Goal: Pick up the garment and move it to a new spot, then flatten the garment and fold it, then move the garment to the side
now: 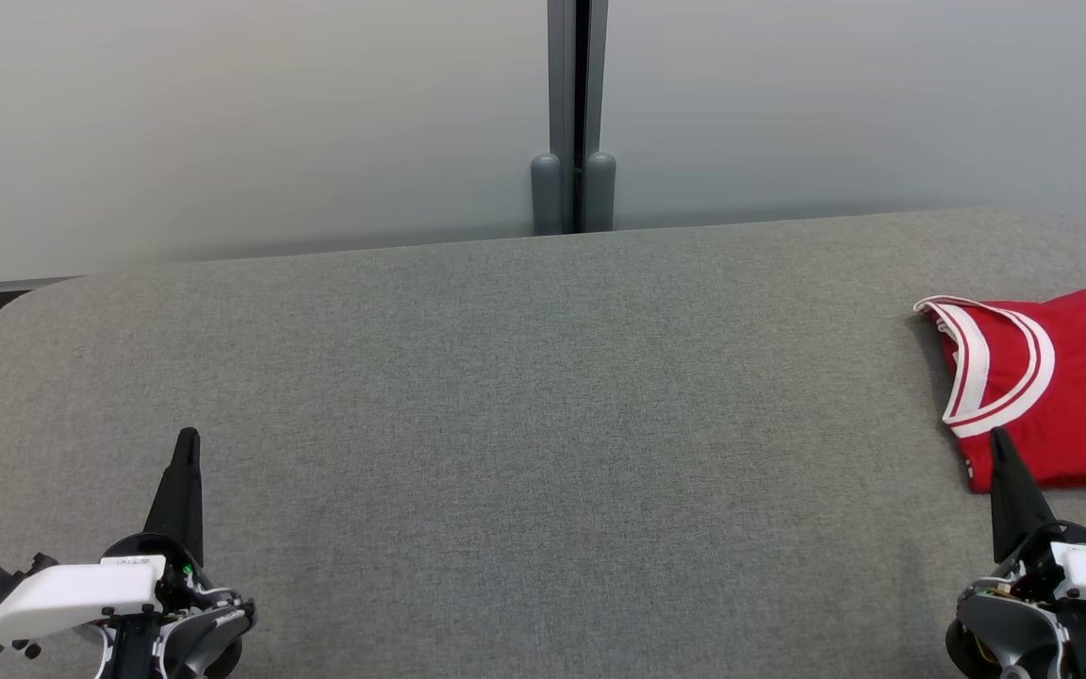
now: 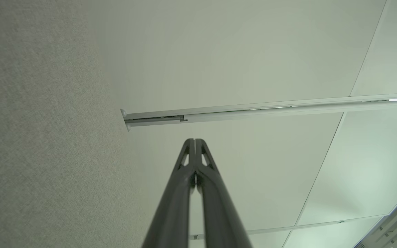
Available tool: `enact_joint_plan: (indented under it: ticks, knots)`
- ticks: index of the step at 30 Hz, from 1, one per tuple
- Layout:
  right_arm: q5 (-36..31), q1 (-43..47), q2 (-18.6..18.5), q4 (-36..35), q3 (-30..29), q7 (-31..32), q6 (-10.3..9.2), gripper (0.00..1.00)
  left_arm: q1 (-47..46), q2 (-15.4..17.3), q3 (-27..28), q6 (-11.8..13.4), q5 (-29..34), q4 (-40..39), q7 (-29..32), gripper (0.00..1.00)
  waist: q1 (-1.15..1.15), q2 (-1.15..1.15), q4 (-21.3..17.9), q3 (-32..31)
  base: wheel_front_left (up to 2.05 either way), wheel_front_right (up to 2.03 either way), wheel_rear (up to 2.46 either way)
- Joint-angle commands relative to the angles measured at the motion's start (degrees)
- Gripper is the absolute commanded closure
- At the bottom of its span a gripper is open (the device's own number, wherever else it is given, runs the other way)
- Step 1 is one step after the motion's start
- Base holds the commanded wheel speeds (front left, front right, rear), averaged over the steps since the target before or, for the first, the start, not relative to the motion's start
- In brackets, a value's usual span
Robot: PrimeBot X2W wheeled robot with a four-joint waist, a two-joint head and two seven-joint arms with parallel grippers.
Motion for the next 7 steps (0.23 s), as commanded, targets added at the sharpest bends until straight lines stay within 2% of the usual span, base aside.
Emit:
enact_joint_plan:
  ticks: [1,7]
  knots:
    - [-0.3,-0.6,0.0,0.1,-0.1,0.2,0.02,1.00,-0.8,0.1,0.2,-0.3,0.5,0.1,0.1,1.00,0.00,0.00,0.0,0.0,0.00,0.00,0.00]
    - [-0.3,-0.6,0.0,0.1,-0.1,0.2,0.02,1.00,-0.8,0.1,0.3,-0.3,0.3,0.1,0.1,1.00,0.00,0.00,0.0,0.0,0.00,0.00,0.00]
